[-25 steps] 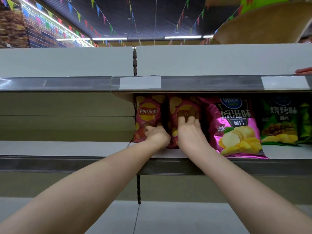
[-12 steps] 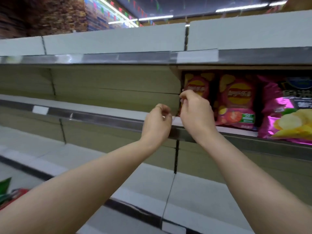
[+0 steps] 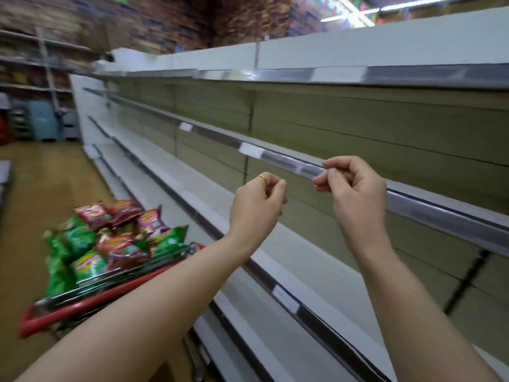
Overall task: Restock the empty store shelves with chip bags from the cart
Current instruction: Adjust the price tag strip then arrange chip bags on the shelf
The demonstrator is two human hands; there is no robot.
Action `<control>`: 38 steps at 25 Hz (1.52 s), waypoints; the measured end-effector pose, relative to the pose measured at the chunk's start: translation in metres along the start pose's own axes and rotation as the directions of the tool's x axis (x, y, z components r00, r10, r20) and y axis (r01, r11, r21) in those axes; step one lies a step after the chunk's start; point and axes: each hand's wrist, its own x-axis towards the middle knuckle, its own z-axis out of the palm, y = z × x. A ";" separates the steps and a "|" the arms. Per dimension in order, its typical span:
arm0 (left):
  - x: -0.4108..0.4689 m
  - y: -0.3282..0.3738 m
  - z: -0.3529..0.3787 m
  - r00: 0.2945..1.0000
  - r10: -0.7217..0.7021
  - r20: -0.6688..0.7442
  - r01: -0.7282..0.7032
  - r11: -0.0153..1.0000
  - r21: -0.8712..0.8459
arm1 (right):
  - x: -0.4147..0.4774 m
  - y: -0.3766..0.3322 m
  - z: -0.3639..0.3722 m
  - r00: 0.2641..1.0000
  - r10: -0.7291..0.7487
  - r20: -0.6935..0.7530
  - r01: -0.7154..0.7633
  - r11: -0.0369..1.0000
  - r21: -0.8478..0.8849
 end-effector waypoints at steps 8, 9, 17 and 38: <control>0.066 -0.145 -0.179 0.951 -0.188 -0.247 0.225 0.966 0.130 | -0.006 0.041 0.242 0.962 0.101 0.252 -0.168 0.950 0.262; 0.069 -0.161 -0.196 0.938 -0.213 -0.274 0.255 0.958 0.127 | -0.007 0.047 0.268 0.950 0.117 0.289 -0.199 0.942 0.272; 0.105 -0.261 -0.255 0.818 -0.437 -0.374 0.482 0.876 0.030 | 0.003 0.126 0.402 0.816 0.263 0.515 -0.381 0.914 0.137; 0.255 -0.487 -0.220 0.387 -0.815 -0.432 0.816 0.521 -0.252 | 0.089 0.459 0.668 0.340 0.700 0.627 -0.247 0.710 -0.659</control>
